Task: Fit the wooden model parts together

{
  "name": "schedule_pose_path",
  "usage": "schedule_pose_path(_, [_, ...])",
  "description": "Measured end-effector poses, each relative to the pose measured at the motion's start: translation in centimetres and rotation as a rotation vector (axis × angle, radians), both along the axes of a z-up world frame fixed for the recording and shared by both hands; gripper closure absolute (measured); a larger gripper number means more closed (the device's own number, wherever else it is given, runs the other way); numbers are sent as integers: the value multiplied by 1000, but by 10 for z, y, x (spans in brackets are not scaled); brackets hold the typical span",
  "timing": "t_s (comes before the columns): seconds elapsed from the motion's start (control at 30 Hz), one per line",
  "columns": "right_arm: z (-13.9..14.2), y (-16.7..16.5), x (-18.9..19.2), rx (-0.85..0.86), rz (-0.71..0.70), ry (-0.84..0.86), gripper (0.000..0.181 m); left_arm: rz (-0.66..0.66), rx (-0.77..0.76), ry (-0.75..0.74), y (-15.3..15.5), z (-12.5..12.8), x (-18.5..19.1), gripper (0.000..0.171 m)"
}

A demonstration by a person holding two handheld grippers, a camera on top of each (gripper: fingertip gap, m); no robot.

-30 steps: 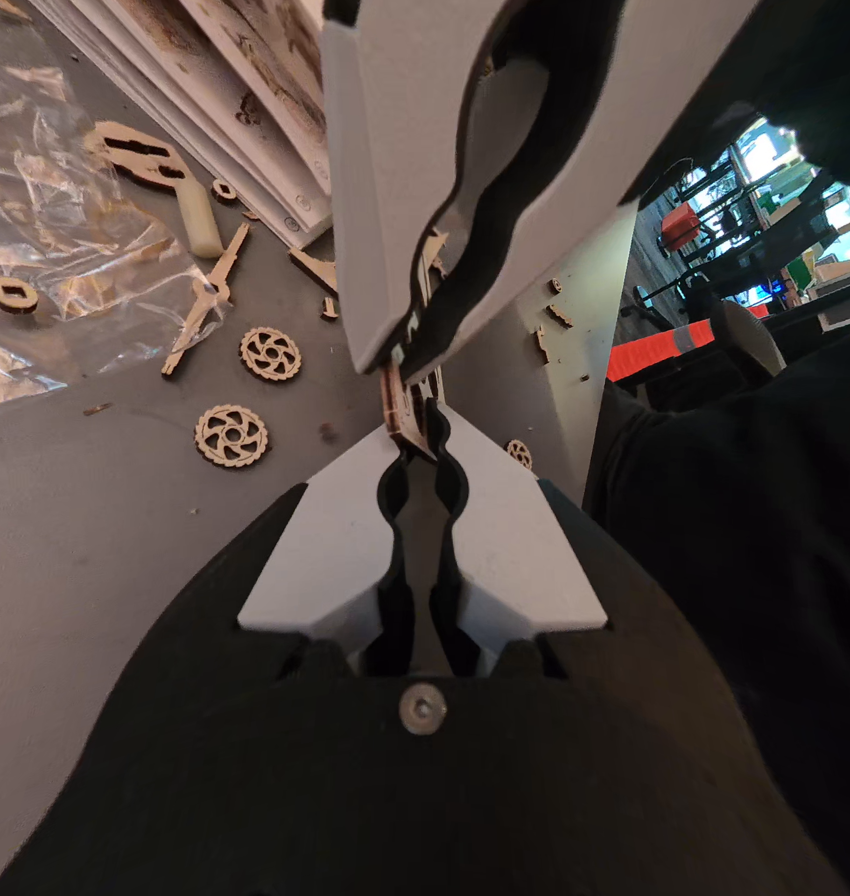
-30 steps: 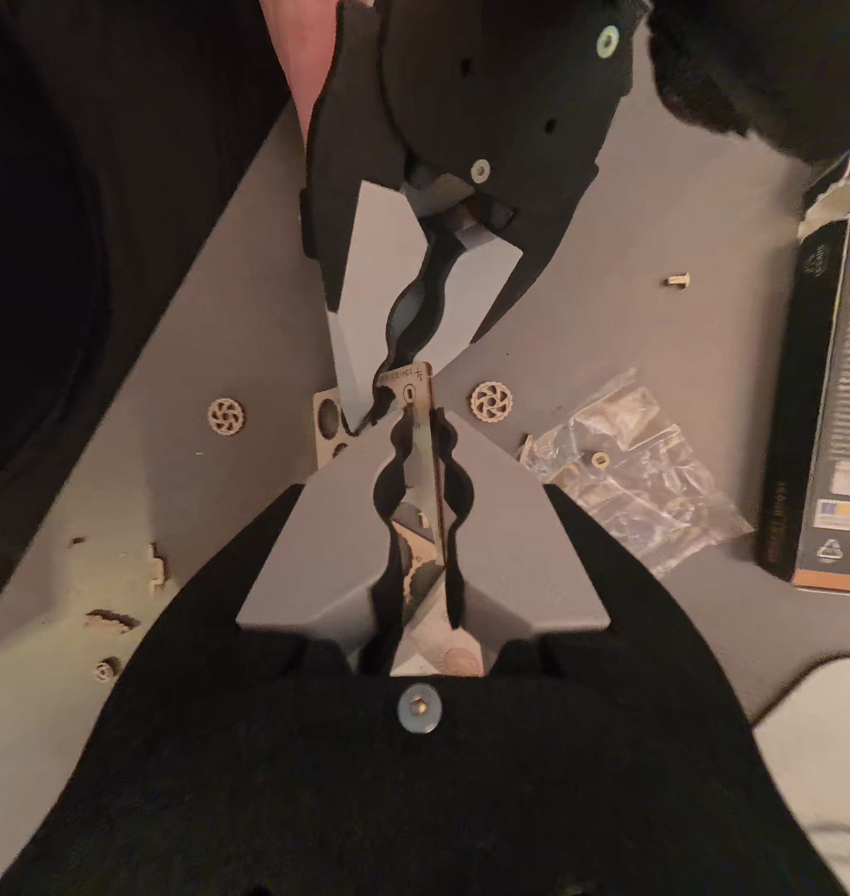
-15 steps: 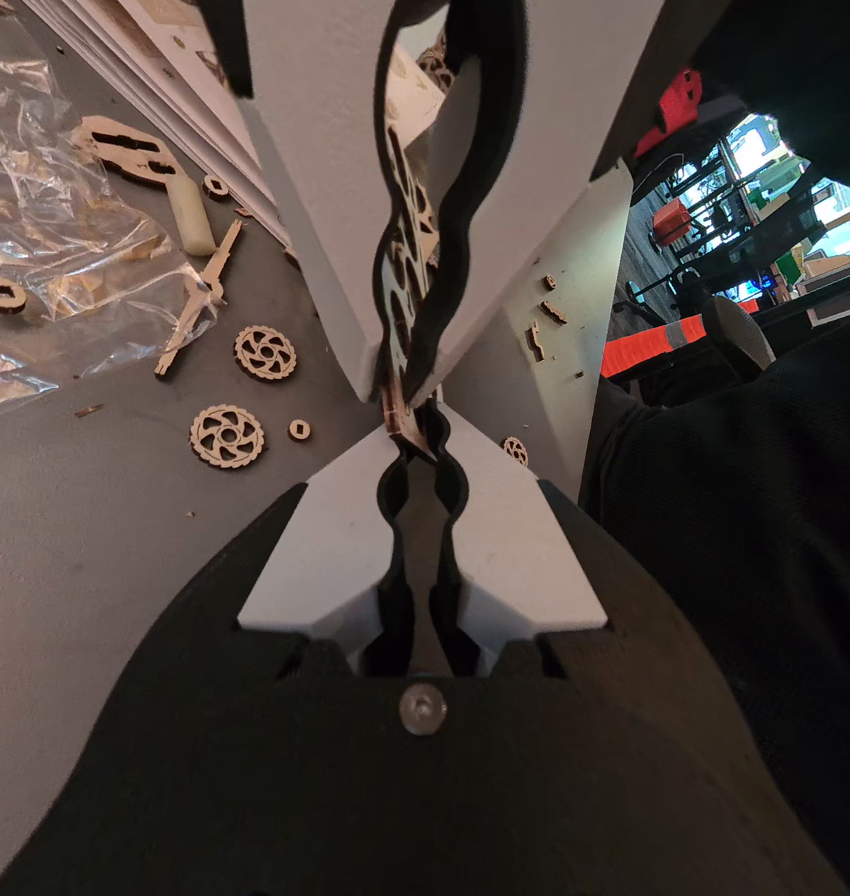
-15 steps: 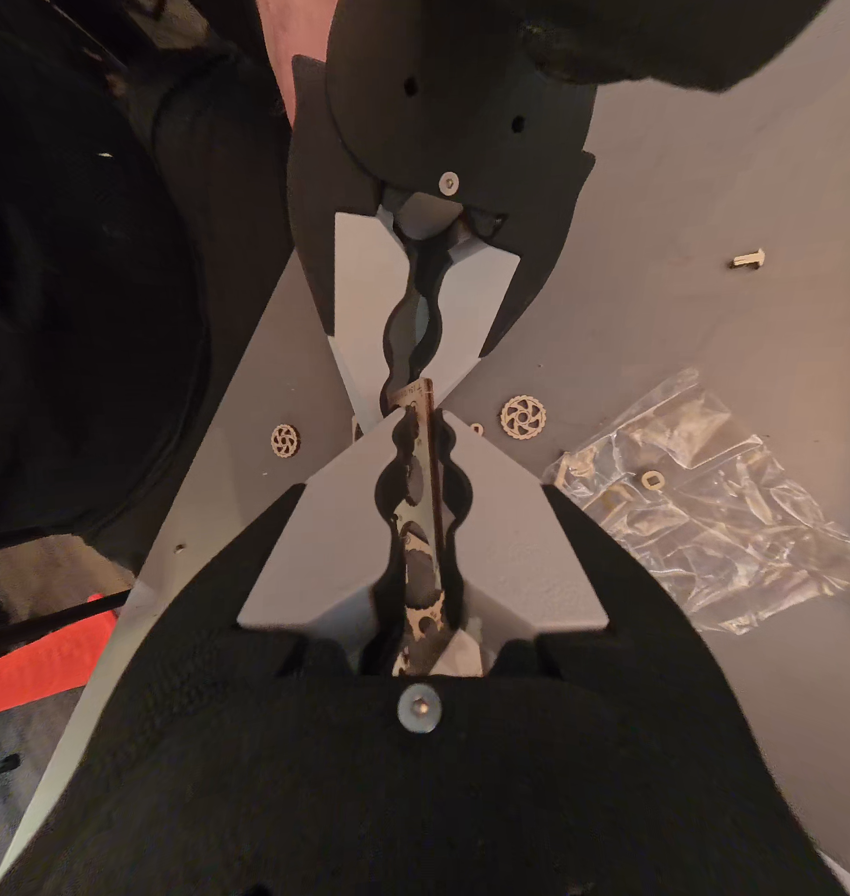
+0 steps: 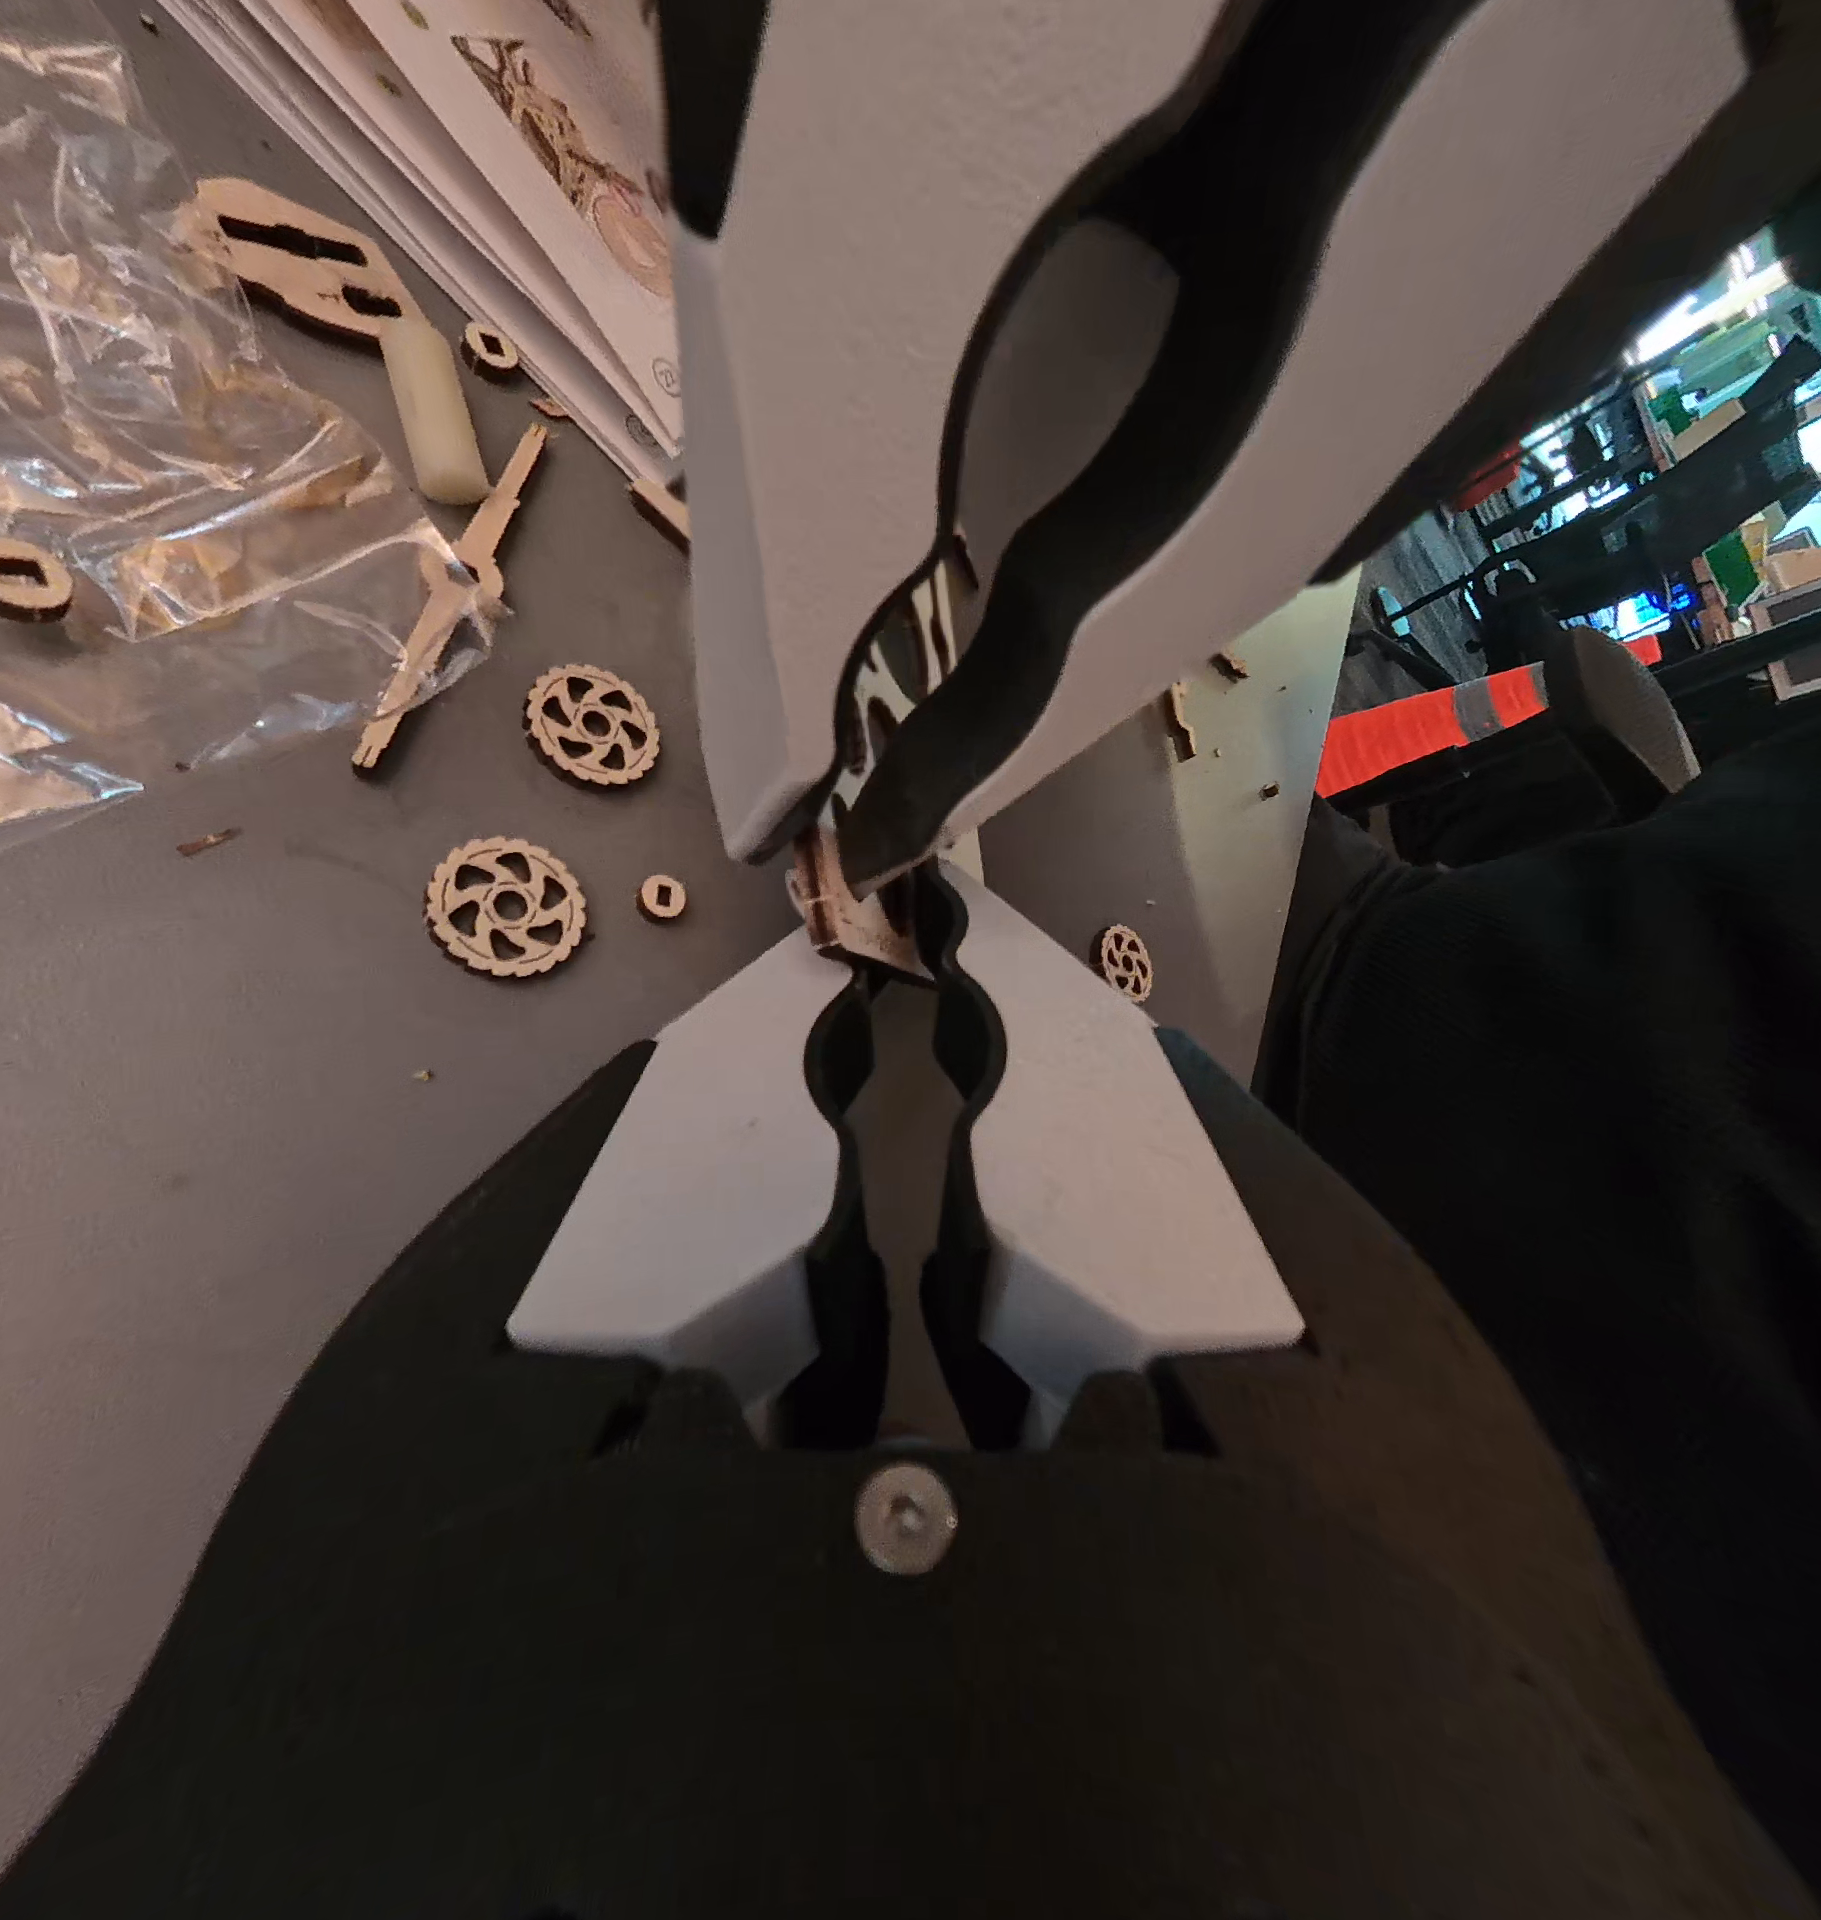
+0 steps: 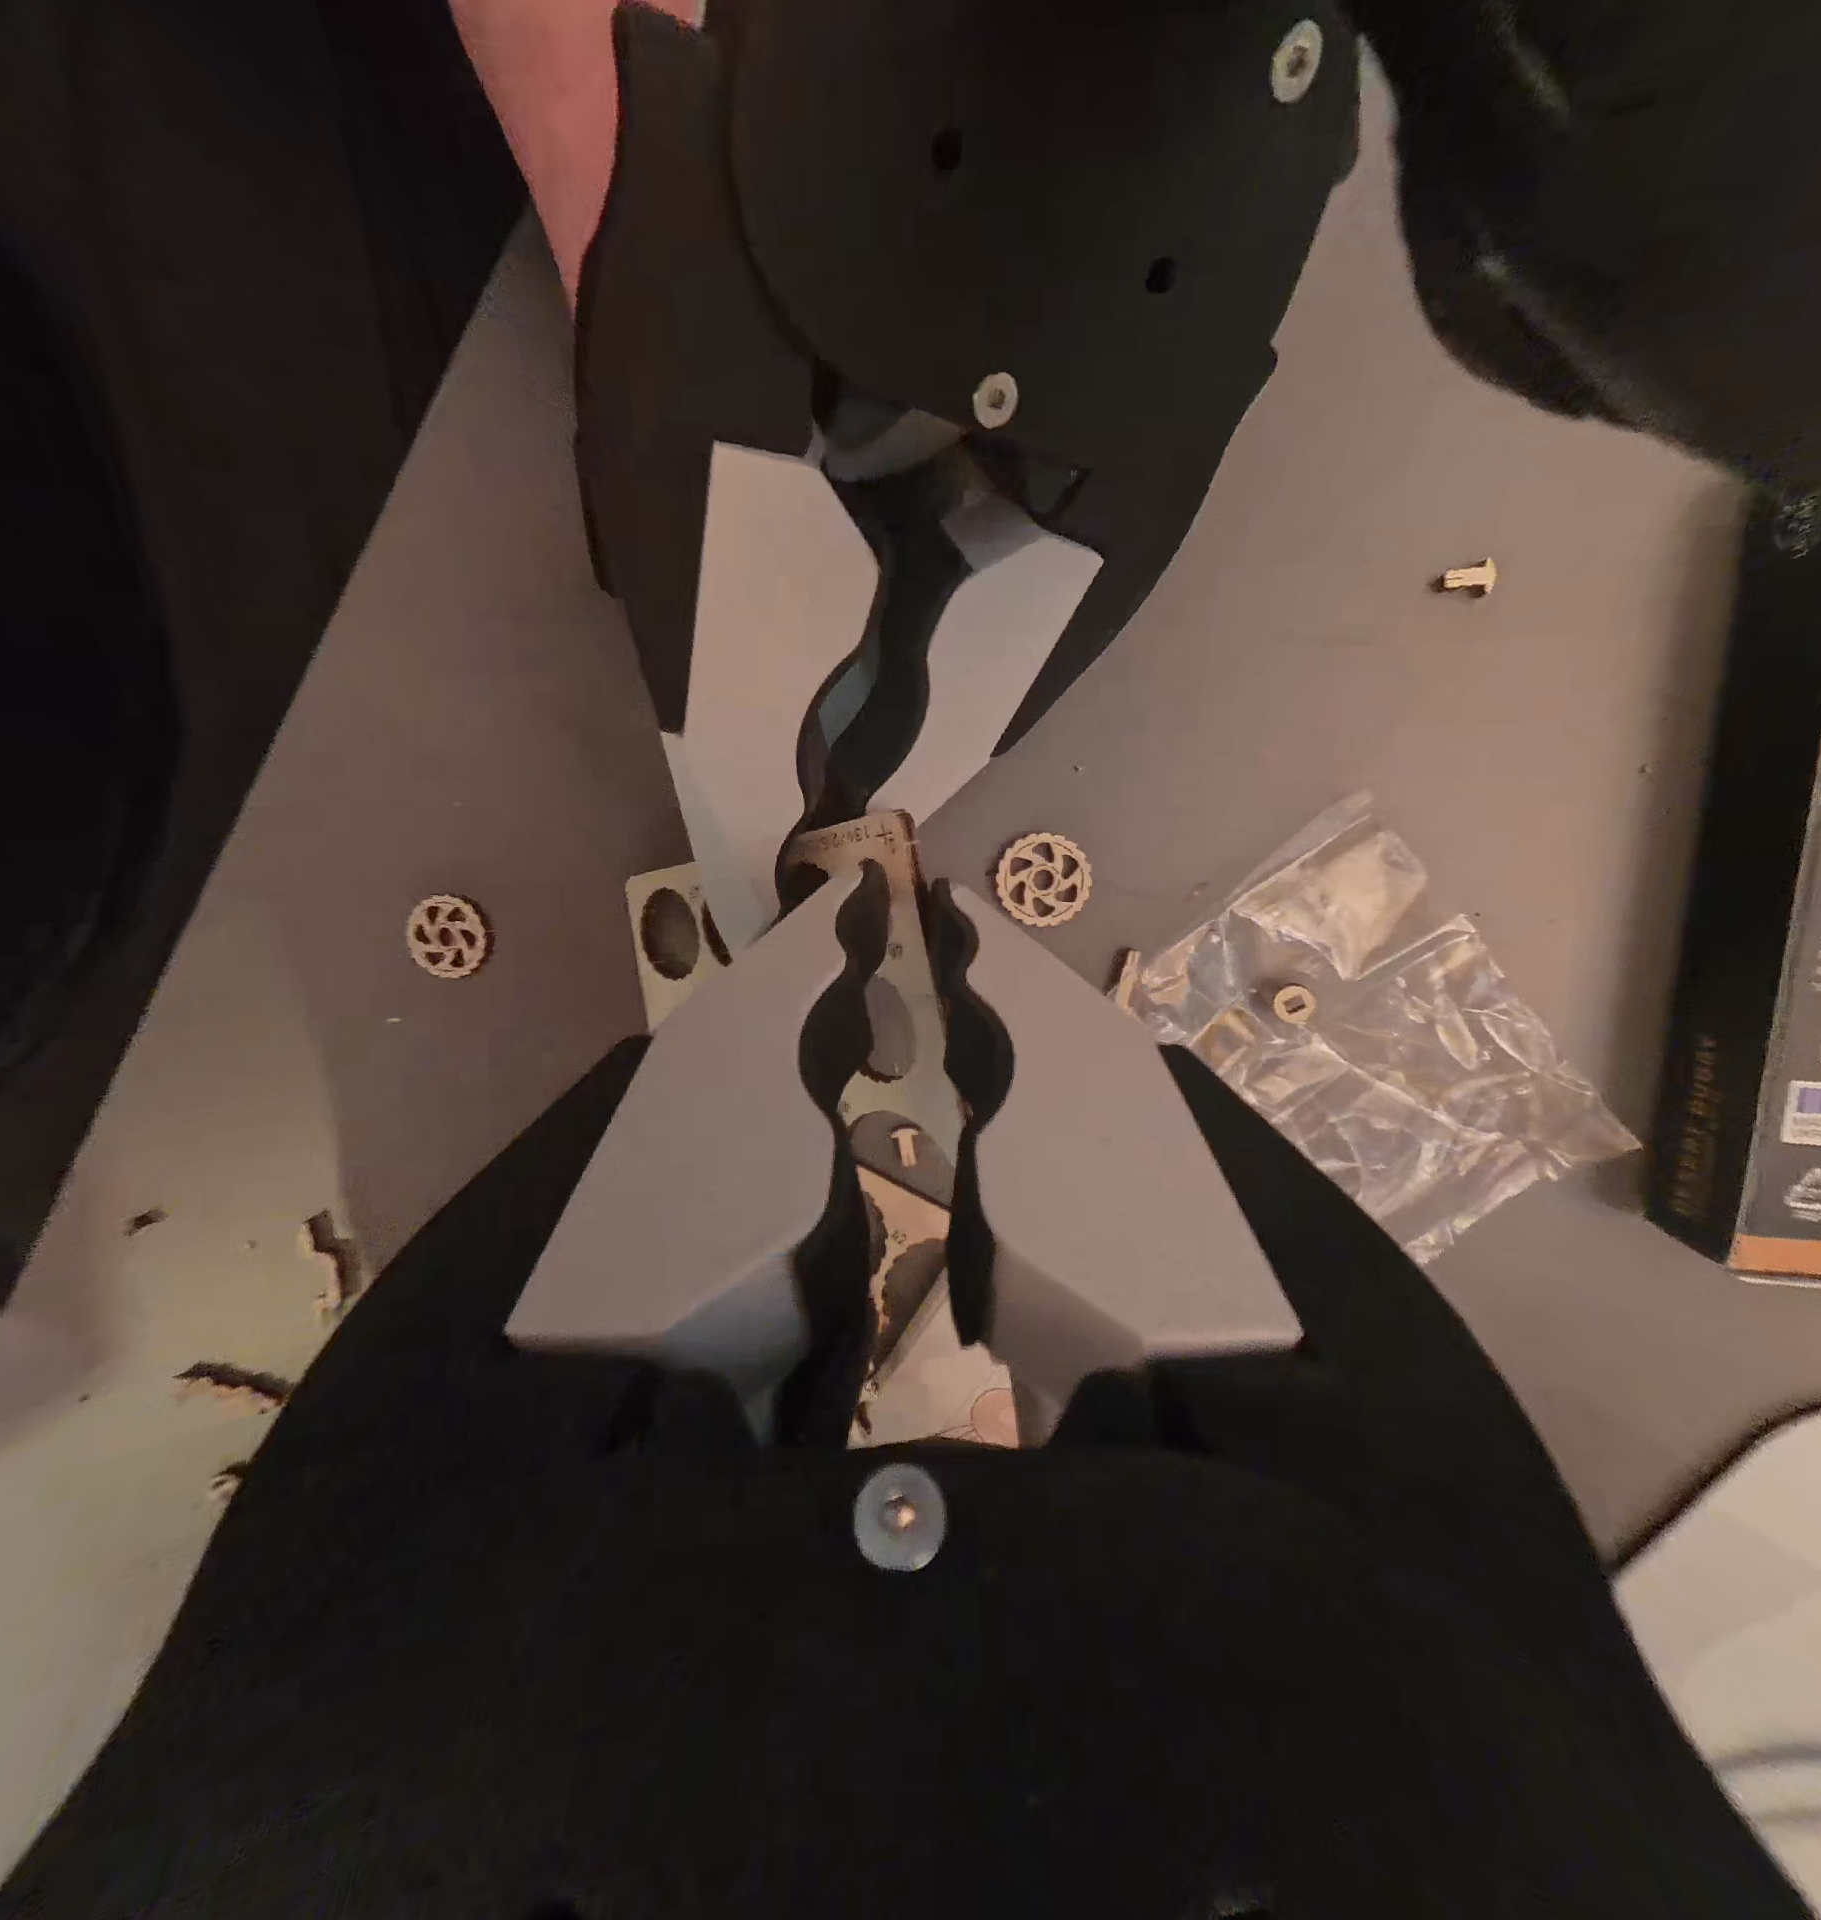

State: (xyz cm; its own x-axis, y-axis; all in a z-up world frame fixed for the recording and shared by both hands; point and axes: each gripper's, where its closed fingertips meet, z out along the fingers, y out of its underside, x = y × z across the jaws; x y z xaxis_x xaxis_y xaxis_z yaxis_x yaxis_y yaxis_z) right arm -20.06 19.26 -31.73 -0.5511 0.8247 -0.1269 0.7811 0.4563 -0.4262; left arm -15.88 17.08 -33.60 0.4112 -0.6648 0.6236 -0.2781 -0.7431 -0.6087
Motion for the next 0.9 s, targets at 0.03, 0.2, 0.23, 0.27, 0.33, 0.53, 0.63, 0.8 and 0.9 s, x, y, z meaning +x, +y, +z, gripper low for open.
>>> schedule_pose_path(0.03, [0,0,0,40,9,20,176,2,1,1,0,0,0,170])
schedule_pose_path(0.2, [2,4,-3,273,8,141,176,19,1,-10,2,1,-1,171])
schedule_pose_path(0.23, [2,5,-4,294,-2,168,175,29,1,-8,4,1,-2,170])
schedule_pose_path(0.27, [3,6,-5,312,-7,204,175,34,-3,-12,4,1,-2,171])
schedule_pose_path(0.33, [7,4,-4,306,-20,231,175,23,8,-21,4,3,0,170])
schedule_pose_path(0.53, [17,13,5,151,-115,155,168,32,34,-37,5,7,0,170])
schedule_pose_path(0.63, [16,12,4,171,-104,134,163,24,58,-29,4,7,1,170])
schedule_pose_path(0.8, [42,23,8,118,-168,139,161,52,57,-86,9,16,-5,171])
schedule_pose_path(0.9, [77,38,18,110,-275,192,159,87,45,-173,13,30,-9,171])
